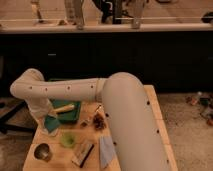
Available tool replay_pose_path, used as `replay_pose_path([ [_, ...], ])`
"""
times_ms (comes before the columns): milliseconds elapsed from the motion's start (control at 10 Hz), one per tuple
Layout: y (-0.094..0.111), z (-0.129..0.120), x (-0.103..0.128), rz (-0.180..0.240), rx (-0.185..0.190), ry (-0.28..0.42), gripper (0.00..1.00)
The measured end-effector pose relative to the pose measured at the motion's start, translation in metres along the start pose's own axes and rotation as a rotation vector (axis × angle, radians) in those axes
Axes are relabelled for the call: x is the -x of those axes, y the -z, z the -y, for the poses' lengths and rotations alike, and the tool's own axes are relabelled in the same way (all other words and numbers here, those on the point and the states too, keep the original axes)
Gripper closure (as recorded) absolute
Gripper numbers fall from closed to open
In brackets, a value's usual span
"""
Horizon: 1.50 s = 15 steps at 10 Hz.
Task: Place sponge in paper cup
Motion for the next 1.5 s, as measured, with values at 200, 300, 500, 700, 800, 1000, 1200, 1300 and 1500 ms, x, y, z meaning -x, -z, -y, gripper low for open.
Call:
replay_pose_path([
  [200, -0.0023, 0.0059, -0.0033, 0.008, -0.002, 0.015, 1.00],
  [300, -0.0037, 0.0079, -0.0050, 0.013, -0.004, 0.020, 1.00],
  [500, -0.0069, 0.0097, -0.0086, 0.028, -0.013, 0.025, 0.97],
  [700, -0.0068, 0.0094, -0.0086, 0.028, -0.013, 0.024, 0.97],
  [800, -0.0066, 0.0097, -0.0087, 0.028, -0.014, 0.025, 0.97],
  [1000, -0.0068, 0.0094, -0.0086, 0.028, -0.013, 0.025, 0.97],
  [1200, -0.0068, 0.0095, -0.0087, 0.028, -0.013, 0.025, 0.97],
  [1300, -0.0069, 0.0097, -0.0087, 0.028, -0.013, 0.025, 0.97],
  [1500, -0.0076, 0.0097, -0.0086, 0.029, -0.014, 0.025, 0.97],
])
